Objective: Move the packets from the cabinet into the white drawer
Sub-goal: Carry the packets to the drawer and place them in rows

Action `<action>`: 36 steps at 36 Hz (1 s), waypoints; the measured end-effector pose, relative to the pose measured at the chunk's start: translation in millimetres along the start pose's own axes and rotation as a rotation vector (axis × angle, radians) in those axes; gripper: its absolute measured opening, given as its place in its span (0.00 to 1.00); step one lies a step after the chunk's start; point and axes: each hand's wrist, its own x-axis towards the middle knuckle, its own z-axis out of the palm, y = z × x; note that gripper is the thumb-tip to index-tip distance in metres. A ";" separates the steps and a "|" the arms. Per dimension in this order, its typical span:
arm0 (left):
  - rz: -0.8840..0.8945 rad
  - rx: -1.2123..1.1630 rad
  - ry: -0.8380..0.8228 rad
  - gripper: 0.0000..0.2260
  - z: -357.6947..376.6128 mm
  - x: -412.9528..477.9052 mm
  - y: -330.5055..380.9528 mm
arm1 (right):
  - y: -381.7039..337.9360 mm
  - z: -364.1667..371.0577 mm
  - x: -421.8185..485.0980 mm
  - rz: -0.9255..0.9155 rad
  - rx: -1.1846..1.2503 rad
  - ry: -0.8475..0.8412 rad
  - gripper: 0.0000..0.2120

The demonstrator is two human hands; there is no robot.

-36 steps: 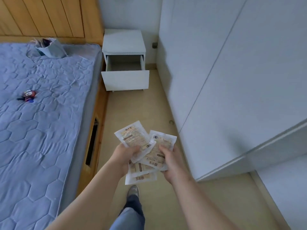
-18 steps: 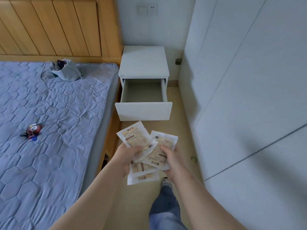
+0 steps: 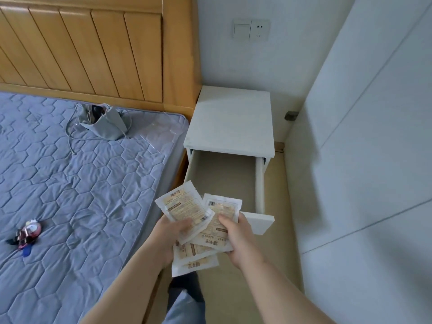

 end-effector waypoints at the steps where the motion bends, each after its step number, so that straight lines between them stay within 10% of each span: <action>1: -0.001 0.005 -0.011 0.10 0.3 16.3 7.7 | -6.0 3.9 15.0 -0.007 -0.010 0.017 0.06; 24: -0.284 0.392 -0.206 0.15 51.7 310.5 53.5 | -54.6 -17.0 293.7 0.077 -0.139 0.071 0.09; 29: -0.338 0.502 -0.176 0.16 72.6 344.6 23.4 | -44.9 -42.9 326.8 0.127 -0.187 -0.045 0.46; 36: -0.263 0.529 -0.234 0.13 105.2 368.2 -4.6 | -22.8 -74.9 365.4 0.101 -0.210 0.066 0.23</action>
